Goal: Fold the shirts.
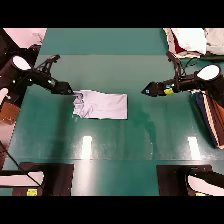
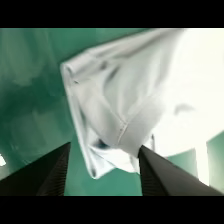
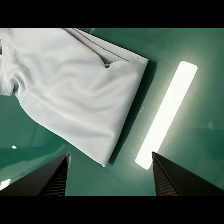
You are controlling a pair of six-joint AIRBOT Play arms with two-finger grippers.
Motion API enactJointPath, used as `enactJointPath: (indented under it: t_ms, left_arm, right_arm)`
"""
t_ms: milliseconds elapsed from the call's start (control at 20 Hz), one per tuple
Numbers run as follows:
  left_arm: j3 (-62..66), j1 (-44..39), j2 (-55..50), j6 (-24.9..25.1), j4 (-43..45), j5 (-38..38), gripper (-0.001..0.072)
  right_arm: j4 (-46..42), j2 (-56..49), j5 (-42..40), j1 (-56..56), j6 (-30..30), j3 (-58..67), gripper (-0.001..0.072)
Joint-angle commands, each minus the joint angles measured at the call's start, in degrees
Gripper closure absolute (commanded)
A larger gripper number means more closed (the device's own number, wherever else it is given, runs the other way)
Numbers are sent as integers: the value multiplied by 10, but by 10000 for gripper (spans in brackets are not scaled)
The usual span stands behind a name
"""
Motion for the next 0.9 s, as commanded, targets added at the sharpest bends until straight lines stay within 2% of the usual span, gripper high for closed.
enactJointPath:
  t_ms: [0, 150, 250, 300, 450, 550, 750, 850]
  left_arm:
    - [-44, -9, 29, 20, -17, 60, 227]
    - [-25, 22, 31, -14, -9, 210, 228]
    - [-23, 19, 29, -1, -10, 254, 227]
    - [-23, 15, 23, 0, -12, 250, 226]
    - [-22, 11, 3, 50, -21, 191, 223]
    - [-12, 29, -2, 54, -47, 129, 197]
    - [-2, 41, -1, 58, -85, -25, 199]
    - [-26, 12, -1, 68, -86, -48, 199]
  right_arm:
    - [0, 0, -3, 0, 0, 0, 134]
    - [1, 0, 3, 1, 0, 0, 133]
    - [1, 0, 5, 2, 0, 0, 133]
    - [1, 0, 5, 2, 1, 0, 133]
    - [1, 0, 6, 2, 5, 0, 133]
    - [1, 0, 7, 4, 5, 0, 133]
    - [1, 0, 6, 4, 5, 0, 134]
    - [1, 0, 4, 4, 5, 0, 133]
